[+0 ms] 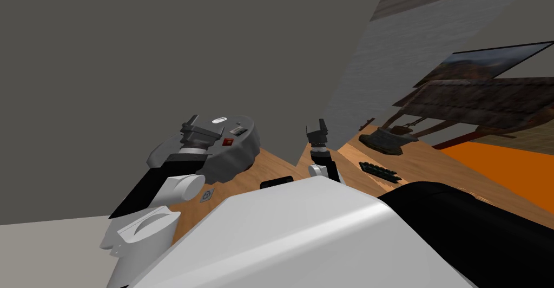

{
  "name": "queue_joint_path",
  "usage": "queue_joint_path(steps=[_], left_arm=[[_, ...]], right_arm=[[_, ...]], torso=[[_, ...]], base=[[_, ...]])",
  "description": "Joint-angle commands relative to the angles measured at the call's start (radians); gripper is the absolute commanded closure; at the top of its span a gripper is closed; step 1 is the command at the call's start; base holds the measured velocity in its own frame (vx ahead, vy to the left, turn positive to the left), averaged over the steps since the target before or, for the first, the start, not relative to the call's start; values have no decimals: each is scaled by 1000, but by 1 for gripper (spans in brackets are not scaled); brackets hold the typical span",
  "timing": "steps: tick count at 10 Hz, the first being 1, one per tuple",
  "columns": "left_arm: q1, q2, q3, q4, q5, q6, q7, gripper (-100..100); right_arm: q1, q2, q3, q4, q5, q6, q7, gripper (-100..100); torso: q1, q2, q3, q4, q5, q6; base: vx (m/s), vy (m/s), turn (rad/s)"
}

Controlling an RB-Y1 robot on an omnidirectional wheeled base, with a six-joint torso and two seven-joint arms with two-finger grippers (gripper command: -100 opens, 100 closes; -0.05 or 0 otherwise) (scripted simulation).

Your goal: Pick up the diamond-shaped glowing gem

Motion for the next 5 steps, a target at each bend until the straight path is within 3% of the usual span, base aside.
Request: queue_joint_path(steps=[1,2,4,5], left_arm=[[-5,9,9,-4,15,48,15,-100],[-15,27,25,-7,46,74,39,-100],[-15,27,25,-7,46,107,39,-100],[-26,44,42,-8,80,149,60,-100]], right_arm=[[0,0,0,0,0,0,0,0],[0,0,0,0,0,0,0,0],[0,0,0,0,0,0,0,0],[0,0,0,0,0,0,0,0]], torso=[[0,0,0,0,0,0],[0,0,0,0,0,0],[0,0,0,0,0,0],[0,0,0,0,0,0]], base=[[10,9,9],[13,11,19],[11,7,1],[17,8,13]])
